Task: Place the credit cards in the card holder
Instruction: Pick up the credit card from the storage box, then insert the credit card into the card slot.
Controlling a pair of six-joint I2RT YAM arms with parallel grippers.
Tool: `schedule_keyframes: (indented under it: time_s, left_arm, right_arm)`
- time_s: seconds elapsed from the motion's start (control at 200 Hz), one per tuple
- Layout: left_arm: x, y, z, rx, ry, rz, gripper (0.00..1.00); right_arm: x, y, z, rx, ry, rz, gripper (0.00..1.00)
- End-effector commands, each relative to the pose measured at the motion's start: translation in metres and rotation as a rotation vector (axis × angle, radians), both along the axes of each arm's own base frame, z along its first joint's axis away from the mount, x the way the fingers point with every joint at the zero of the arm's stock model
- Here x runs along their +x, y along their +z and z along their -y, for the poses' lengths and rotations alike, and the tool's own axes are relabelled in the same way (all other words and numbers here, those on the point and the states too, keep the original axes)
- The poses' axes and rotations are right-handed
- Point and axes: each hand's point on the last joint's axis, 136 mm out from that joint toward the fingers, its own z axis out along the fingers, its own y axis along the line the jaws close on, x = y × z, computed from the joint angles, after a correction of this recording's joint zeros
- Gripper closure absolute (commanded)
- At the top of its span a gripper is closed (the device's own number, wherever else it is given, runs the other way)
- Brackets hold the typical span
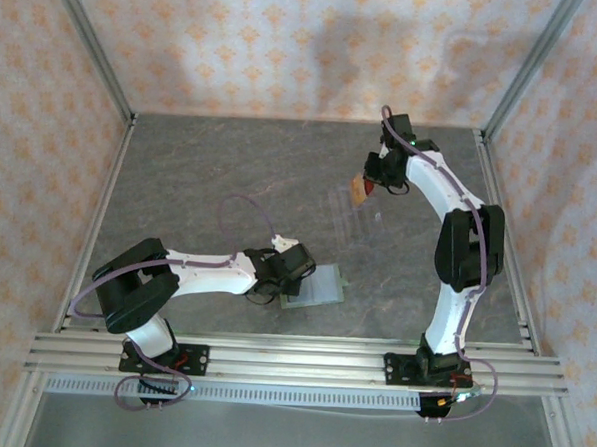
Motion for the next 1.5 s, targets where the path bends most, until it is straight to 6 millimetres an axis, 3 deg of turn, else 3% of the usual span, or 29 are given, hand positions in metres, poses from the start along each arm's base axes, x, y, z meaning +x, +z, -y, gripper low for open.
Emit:
schedule_keyframes:
  time_s: [0.0, 0.34, 0.56, 0.801, 0.936, 1.061, 1.331, 1.496]
  left_arm:
    - [-0.016, -0.026, -0.015, 0.073, 0.004, -0.075, 0.65]
    - [-0.015, -0.017, -0.011, 0.063, -0.007, -0.069, 0.65]
    - [-0.016, -0.015, -0.014, 0.061, 0.004, -0.069, 0.65]
    - [-0.016, -0.006, -0.015, 0.058, 0.0, -0.064, 0.64]
    - [-0.016, 0.003, -0.013, 0.044, -0.009, -0.059, 0.64]
    - [-0.015, 0.015, -0.014, 0.042, -0.007, -0.041, 0.63]
    - [-0.014, 0.041, -0.015, 0.012, -0.001, -0.016, 0.58]
    - [-0.006, 0.042, -0.008, 0.055, -0.012, -0.02, 0.54]
  right_arm:
    - [0.0, 0.013, 0.0, -0.013, 0.023, 0.008, 0.89]
    - [-0.002, 0.05, 0.002, -0.008, 0.025, 0.076, 0.98]
    - [-0.011, 0.04, -0.001, 0.009, 0.041, 0.036, 1.0]
    - [-0.023, 0.076, 0.004, 0.021, 0.006, 0.128, 1.0]
    - [-0.045, 0.091, -0.004, 0.075, 0.011, 0.18, 1.0]
    - [-0.074, 0.092, -0.03, 0.148, 0.074, 0.22, 1.0]
    - [-0.141, 0.073, -0.078, 0.386, 0.205, 0.296, 1.0]
    - [-0.17, 0.041, -0.1, 0.486, 0.258, 0.295, 1.0]
